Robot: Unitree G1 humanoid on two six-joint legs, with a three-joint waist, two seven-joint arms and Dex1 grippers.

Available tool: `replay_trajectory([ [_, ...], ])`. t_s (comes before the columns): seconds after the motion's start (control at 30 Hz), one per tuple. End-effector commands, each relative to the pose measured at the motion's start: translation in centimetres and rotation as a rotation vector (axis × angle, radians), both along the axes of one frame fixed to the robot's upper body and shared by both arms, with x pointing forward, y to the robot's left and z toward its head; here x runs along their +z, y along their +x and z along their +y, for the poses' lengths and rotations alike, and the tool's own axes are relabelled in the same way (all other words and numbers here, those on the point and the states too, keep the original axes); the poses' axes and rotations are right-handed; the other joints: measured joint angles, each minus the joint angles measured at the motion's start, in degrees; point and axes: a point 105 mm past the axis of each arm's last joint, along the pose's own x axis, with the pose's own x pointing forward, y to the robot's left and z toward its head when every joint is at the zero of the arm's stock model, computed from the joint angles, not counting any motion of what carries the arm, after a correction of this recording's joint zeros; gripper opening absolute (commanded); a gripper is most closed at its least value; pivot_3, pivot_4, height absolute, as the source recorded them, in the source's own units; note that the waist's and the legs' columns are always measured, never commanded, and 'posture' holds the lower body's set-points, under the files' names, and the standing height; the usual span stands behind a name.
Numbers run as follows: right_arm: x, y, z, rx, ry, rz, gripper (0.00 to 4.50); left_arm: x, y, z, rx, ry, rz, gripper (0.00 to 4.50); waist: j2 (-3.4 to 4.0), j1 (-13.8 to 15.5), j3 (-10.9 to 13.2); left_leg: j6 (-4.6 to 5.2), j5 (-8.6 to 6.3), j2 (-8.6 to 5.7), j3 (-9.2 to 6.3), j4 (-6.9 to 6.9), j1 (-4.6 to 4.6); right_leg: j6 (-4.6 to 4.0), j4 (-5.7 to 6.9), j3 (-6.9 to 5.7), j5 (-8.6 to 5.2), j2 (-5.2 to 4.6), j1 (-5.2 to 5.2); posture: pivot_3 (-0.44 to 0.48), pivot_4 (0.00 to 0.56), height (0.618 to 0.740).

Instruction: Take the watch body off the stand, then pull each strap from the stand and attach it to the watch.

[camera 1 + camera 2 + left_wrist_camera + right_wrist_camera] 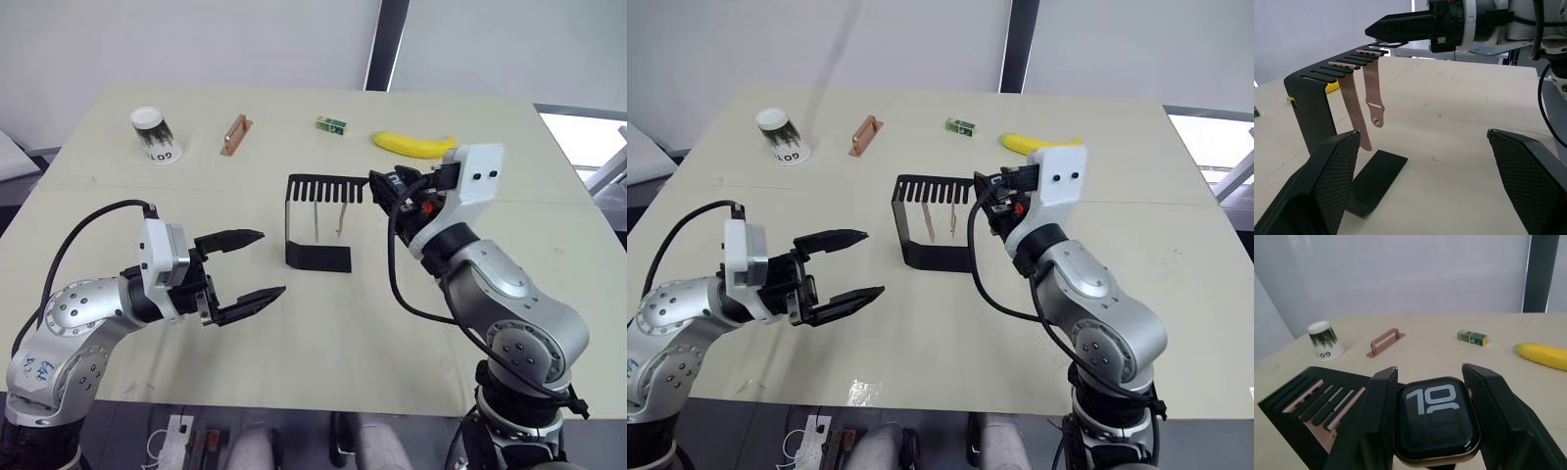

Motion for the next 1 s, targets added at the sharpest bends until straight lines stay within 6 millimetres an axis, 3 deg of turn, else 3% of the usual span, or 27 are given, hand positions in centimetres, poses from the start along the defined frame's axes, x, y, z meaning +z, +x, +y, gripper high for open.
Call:
replay_trajectory([
  [0.03, 2.2, -1.6, -0.6, 0.026, 0.027, -0.140, 1.60, 0.7, -0.2, -0.5, -0.024, -0.006, -0.039, 4.50, 0.00, 0.05, 0.00, 0.00, 0.00, 0.00, 0.00, 0.00, -0.01, 0.00, 0.00, 0.00, 0.00, 0.00, 0.00, 0.000, 0.150, 0.740],
  [0.2, 2.9, -2.4, -1.9, 0.010, 0.023, -0.225, 1.60, 0.6, -0.1, -1.0, -0.051, -0.009, -0.038, 4.50, 0.00, 0.11, 0.00, 0.00, 0.00, -0.01, -0.01, 0.00, -0.01, 0.00, -0.01, -0.01, 0.00, 0.00, 0.00, 0.000, 0.150, 0.740],
  [0.3, 2.0, -2.9, -4.2, -0.063, -0.025, -0.226, 1.60, 0.5, -0.2, -1.3, -0.078, -0.006, -0.035, 4.50, 0.00, 0.16, 0.00, 0.00, 0.00, -0.01, -0.01, -0.03, -0.01, 0.00, -0.01, -0.02, 0.00, 0.00, 0.00, 0.000, 0.150, 0.740],
  [0.43, -1.5, -3.5, -7.6, -0.181, -0.105, -0.132, 1.60, -0.1, -0.4, -1.9, -0.136, 0.012, -0.017, 4.50, -0.01, 0.54, 0.00, 0.01, -0.01, -0.04, -0.07, -0.07, -0.04, 0.01, -0.11, -0.06, 0.00, -0.01, 0.02, 0.000, 0.150, 0.740],
  [0.53, -4.9, -4.0, -9.7, -0.241, -0.063, -0.020, 1.60, -0.4, -0.5, -2.5, -0.184, 0.025, -0.011, 4.50, -0.01, 0.44, 0.00, 0.03, 0.00, -0.06, -0.05, -0.07, -0.04, 0.03, -0.15, -0.04, 0.01, -0.01, 0.02, 0.000, 0.150, 0.740],
  [0.77, -12.9, -3.8, -11.9, -0.311, -0.084, 0.166, 1.60, -1.3, -1.0, -3.9, -0.313, 0.083, 0.006, 4.50, 0.01, -0.01, 0.01, 0.00, 0.02, -0.03, 0.06, -0.08, 0.07, 0.03, -0.07, 0.08, 0.01, 0.08, 0.03, 0.000, 0.150, 0.740],
  [1.0, -15.9, -3.5, -12.8, -0.317, -0.090, 0.215, 1.60, -2.9, -1.5, -3.9, -0.404, 0.108, 0.012, 4.50, 0.03, 0.10, 0.02, 0.00, 0.02, -0.03, 0.05, -0.07, 0.06, 0.02, -0.08, 0.07, 0.00, 0.08, 0.02, 0.000, 0.150, 0.740],
])
